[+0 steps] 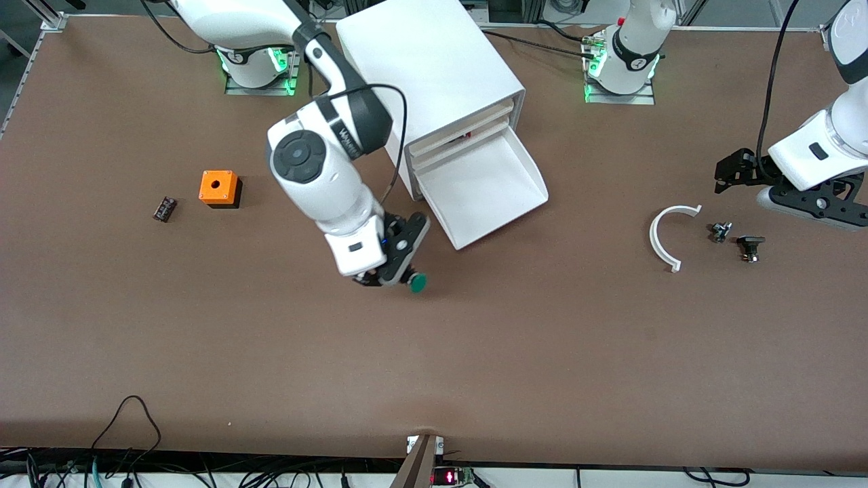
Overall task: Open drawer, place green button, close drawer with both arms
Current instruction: 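Carry the green button with the right gripper over the open drawer, then lower the button into the drawer and open the right gripper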
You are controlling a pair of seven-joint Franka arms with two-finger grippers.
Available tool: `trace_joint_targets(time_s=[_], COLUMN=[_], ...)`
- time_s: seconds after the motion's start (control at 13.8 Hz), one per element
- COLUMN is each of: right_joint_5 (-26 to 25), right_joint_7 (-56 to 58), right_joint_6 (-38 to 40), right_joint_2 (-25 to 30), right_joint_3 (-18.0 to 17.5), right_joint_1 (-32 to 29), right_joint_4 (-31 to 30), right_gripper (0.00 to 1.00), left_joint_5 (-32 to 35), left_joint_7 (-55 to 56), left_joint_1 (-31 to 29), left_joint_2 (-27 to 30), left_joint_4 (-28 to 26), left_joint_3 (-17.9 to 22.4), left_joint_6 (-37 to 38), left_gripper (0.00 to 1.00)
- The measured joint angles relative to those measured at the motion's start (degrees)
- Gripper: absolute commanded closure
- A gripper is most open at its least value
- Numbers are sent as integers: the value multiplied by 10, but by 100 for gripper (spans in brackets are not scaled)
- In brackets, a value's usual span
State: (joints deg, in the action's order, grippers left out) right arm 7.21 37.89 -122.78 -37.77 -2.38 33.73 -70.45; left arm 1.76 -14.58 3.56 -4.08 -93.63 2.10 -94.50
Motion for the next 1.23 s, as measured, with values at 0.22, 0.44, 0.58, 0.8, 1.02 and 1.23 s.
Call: trace_joint_targets(time_s=[0.22,0.44,0.58,0.8,1.02,1.23], right_joint_5=[-21,-57,-65,-84,-107,-110], right_joint_7=[90,127,168,230,240,240], right_joint_6=[10,35,48,55,60,58], right_joint_2=[-3,-9,-15,-35,-50,-70], right_joint_3=[-9,-11,-11,-11,-11,-11], right_joint_1=[50,94,108,124,142,163], right_joint_4=[1,1,1,0,0,1], right_gripper=[81,80,80,80,80,80], left_joint_5=[0,0,0,0,0,0], left_joint_7=[4,5,5,5,5,5], left_joint_1=[0,0,0,0,0,0], left_joint_2=[-1,-1,-1,-1,-1,-1], left_joint_4=[3,4,5,7,11,11], left_joint_3=[0,0,0,-1,-1,-2], left_joint_6=[0,0,0,0,1,1], left_gripper=[0,0,0,0,0,0])
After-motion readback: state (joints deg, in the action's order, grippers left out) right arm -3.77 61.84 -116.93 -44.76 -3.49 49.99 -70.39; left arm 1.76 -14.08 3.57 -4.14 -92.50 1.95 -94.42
